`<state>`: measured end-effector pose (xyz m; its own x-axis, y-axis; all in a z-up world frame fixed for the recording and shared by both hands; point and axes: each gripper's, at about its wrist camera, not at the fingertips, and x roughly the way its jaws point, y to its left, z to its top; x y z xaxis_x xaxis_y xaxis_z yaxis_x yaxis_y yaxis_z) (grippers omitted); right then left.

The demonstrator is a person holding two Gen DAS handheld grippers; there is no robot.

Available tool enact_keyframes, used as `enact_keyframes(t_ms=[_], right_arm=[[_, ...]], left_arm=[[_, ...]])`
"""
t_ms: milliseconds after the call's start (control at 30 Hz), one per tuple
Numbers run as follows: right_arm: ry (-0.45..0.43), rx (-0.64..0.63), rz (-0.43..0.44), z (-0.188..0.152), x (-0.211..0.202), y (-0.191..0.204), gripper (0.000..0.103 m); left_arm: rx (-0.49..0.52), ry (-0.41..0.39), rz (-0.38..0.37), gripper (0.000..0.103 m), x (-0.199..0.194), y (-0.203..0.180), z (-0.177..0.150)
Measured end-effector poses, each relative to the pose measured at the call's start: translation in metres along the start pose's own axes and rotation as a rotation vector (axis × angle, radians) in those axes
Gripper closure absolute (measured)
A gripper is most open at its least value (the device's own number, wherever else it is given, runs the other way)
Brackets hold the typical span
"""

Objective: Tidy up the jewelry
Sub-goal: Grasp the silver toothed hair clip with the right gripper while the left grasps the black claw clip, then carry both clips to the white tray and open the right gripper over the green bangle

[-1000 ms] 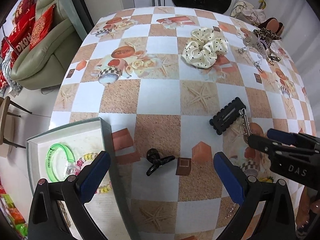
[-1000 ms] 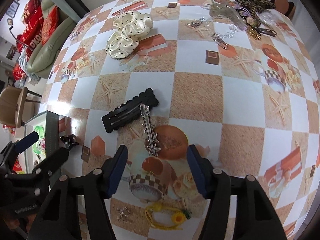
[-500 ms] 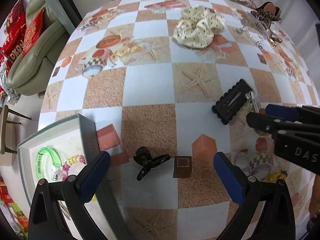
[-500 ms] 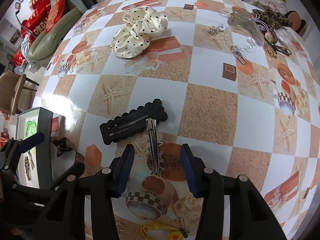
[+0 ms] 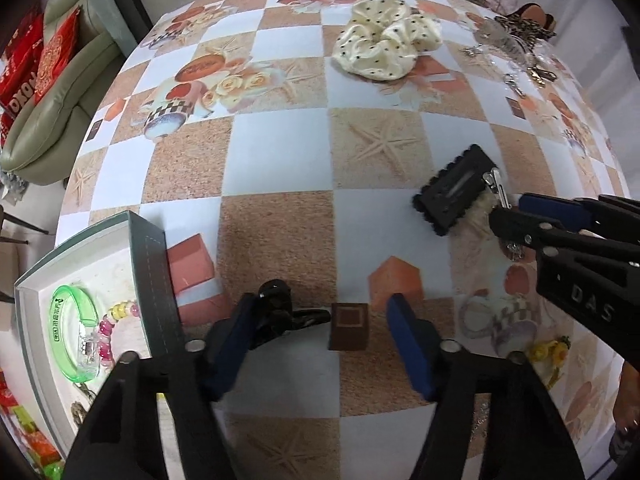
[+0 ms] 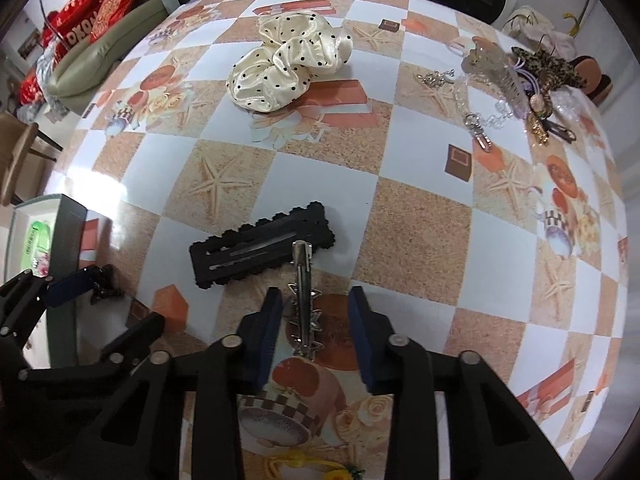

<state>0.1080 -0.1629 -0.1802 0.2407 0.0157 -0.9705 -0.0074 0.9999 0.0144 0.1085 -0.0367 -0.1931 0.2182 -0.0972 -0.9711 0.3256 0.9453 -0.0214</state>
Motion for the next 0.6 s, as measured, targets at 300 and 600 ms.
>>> enact_keyframes(t_ms=[300, 600], right_arm=[[-0.014, 0.045, 0.04, -0.005, -0.006, -0.012, 0.086], [-0.015, 0.125, 0.14, -0.021, -0.026, -0.026, 0.086]], left_arm=[[-0.033, -0.021, -0.045, 0.063, -0.012, 0.006, -0.008], [-0.071, -0.051, -0.092, 0.063, -0.035, 0.007, -0.015]])
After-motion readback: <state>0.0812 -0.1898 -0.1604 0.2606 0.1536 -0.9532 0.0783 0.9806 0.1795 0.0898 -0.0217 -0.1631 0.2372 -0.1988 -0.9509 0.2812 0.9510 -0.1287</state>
